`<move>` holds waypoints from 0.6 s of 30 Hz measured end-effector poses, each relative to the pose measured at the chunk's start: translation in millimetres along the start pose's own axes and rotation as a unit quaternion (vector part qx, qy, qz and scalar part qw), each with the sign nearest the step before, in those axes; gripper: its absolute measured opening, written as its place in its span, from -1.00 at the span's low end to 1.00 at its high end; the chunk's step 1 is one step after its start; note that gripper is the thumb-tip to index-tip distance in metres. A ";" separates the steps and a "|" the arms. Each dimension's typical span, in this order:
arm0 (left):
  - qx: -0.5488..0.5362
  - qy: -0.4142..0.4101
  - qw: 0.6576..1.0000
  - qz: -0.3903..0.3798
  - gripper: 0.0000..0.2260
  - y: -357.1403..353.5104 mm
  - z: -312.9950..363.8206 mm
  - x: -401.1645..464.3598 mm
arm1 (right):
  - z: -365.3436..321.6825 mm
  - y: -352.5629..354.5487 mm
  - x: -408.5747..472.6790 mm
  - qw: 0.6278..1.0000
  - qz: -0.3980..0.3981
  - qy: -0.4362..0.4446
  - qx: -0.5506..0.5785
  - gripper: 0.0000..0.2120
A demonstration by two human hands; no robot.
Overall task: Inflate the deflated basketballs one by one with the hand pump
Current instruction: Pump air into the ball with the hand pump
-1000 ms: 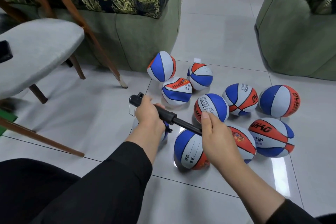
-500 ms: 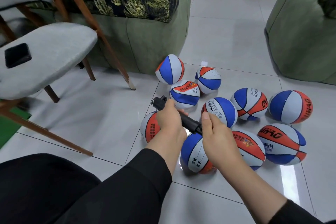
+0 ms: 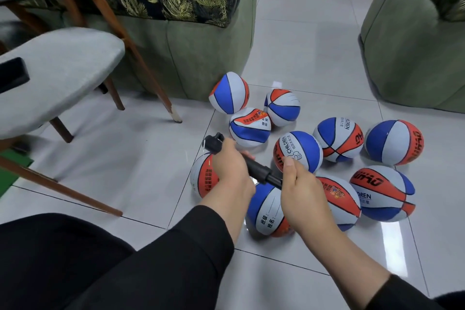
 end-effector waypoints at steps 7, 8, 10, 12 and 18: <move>0.018 -0.014 1.000 -0.019 -0.90 -3.4 1.9 -8.5 | -10.1 -10.8 -0.7 1.000 -0.016 0.017 0.003 -0.67; 0.020 -0.012 0.999 -0.022 -0.90 -3.4 4.1 -5.9 | -10.3 -10.8 -1.4 1.000 -0.020 0.014 0.009 -0.69; 0.019 -0.002 1.000 -0.020 -0.89 -1.7 8.3 1.2 | -7.1 -8.7 -3.2 0.999 -0.028 0.010 0.016 -0.62; 0.002 0.006 1.000 -0.002 -0.91 4.2 16.7 11.9 | 1.1 -4.6 -6.2 0.999 -0.035 -0.008 0.012 -0.48; -0.007 0.001 1.000 0.027 -0.91 10.4 43.3 31.3 | 9.0 6.2 -9.0 0.999 -0.027 -0.022 0.008 -0.51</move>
Point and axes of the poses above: each hand's wrist, its own x-axis towards the middle knuckle, its own y-axis out of the back of the hand, z = x × y, the point moved 8 cm from there along x, towards the middle knuckle, and after that the axes turned 8 degrees about z, right-handed, at the moved point
